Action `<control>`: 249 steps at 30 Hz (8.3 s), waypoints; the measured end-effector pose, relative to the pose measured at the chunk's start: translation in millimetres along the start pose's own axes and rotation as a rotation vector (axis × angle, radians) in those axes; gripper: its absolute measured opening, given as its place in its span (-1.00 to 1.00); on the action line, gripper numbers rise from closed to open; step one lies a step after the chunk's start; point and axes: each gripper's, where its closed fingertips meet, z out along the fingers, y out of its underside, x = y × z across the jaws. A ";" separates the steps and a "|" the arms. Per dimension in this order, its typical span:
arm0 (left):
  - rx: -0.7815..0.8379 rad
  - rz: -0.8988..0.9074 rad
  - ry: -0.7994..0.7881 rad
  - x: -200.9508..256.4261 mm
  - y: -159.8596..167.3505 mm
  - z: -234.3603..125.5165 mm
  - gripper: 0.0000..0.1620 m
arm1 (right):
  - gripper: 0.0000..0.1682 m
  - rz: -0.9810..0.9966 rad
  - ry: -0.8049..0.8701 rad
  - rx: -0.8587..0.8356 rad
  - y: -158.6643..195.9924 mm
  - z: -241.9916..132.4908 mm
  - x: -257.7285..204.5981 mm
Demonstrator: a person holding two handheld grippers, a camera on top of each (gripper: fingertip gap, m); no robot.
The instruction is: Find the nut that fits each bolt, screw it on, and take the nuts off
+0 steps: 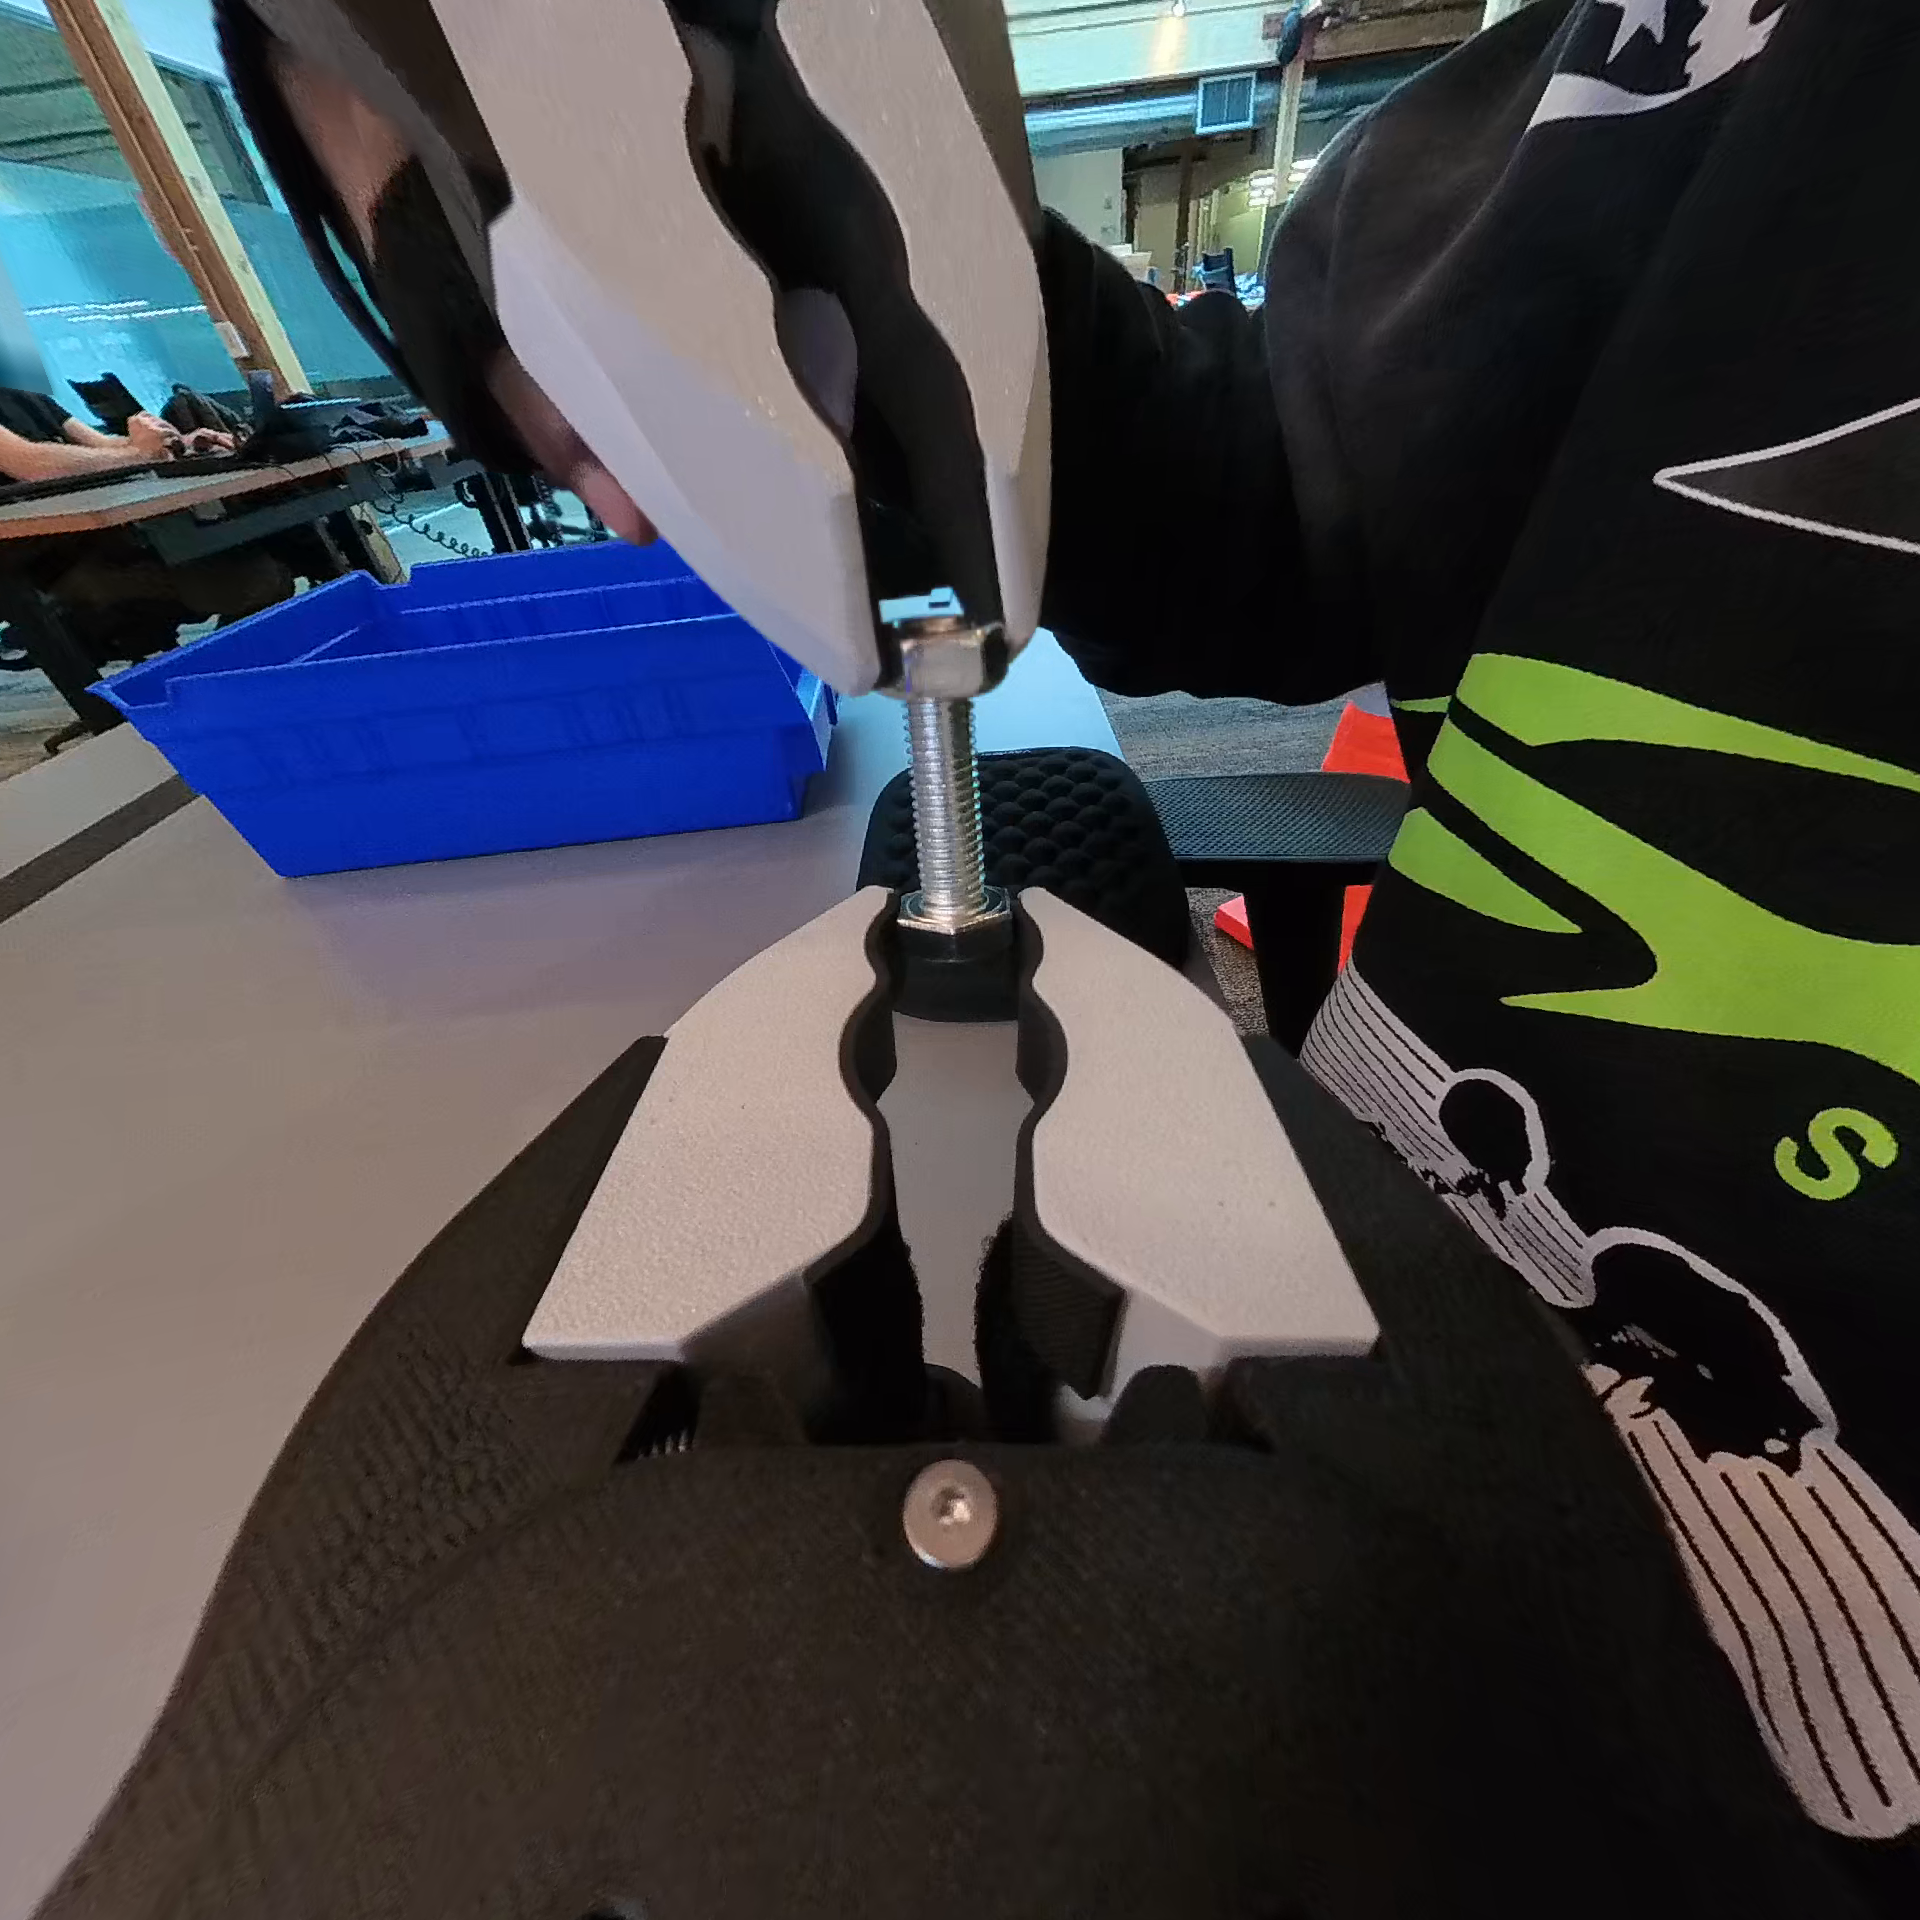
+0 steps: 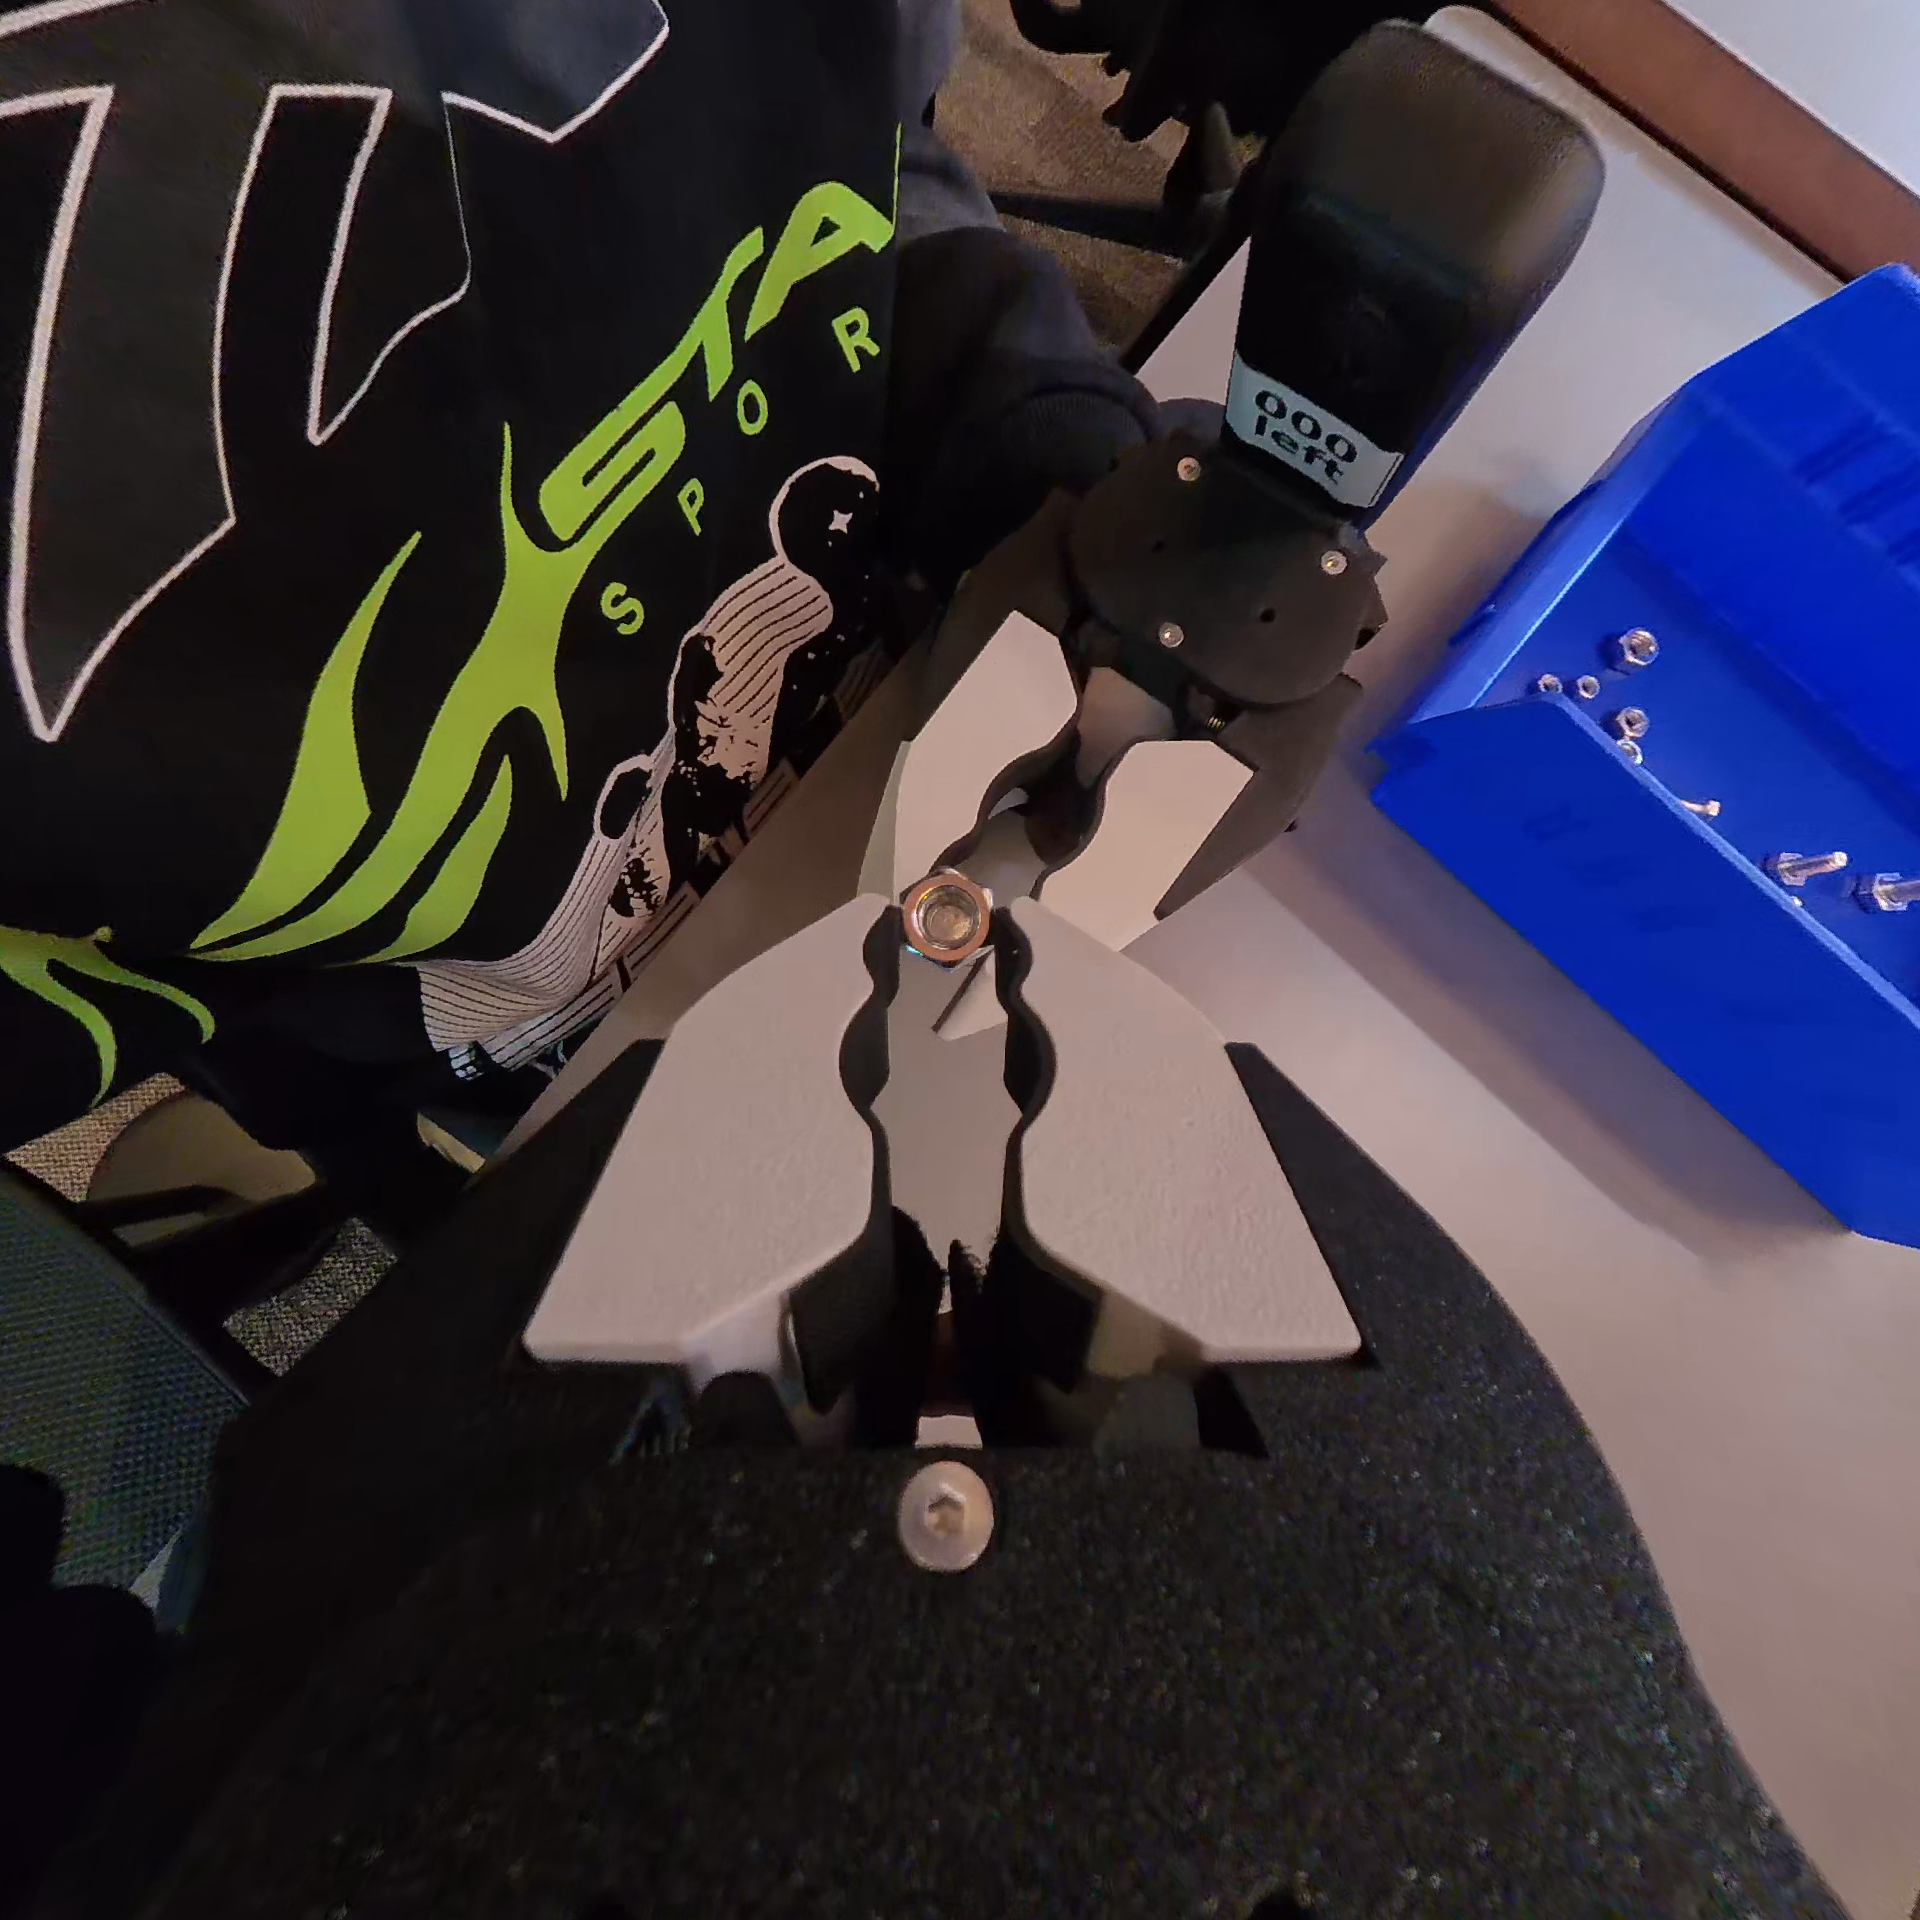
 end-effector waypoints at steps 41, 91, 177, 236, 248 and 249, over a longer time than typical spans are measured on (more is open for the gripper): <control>0.013 -0.071 -0.331 -42.8 -0.9 -10.1 -0.77 | -0.79 0.294 0.214 -0.010 12.5 -8.8 39.5; -0.009 -0.113 -0.453 -59.9 4.4 -16.8 -0.77 | -0.26 0.509 0.428 0.364 5.5 -11.5 50.6; 0.208 -0.215 -0.611 -88.8 -11.3 -59.4 -0.76 | -0.81 0.428 0.363 -0.016 80.2 128.0 6.8; 0.134 -0.188 -0.558 -82.9 -4.4 -46.9 -0.76 | -0.57 0.677 0.280 -0.109 137.9 57.0 4.3; 0.136 -0.182 -0.565 -82.8 -4.9 -47.6 -0.77 | -0.63 0.642 0.241 -0.354 141.8 70.6 4.3; 0.137 -0.181 -0.565 -82.7 -4.8 -47.7 -0.77 | -0.64 0.674 0.256 -0.352 141.2 71.1 4.7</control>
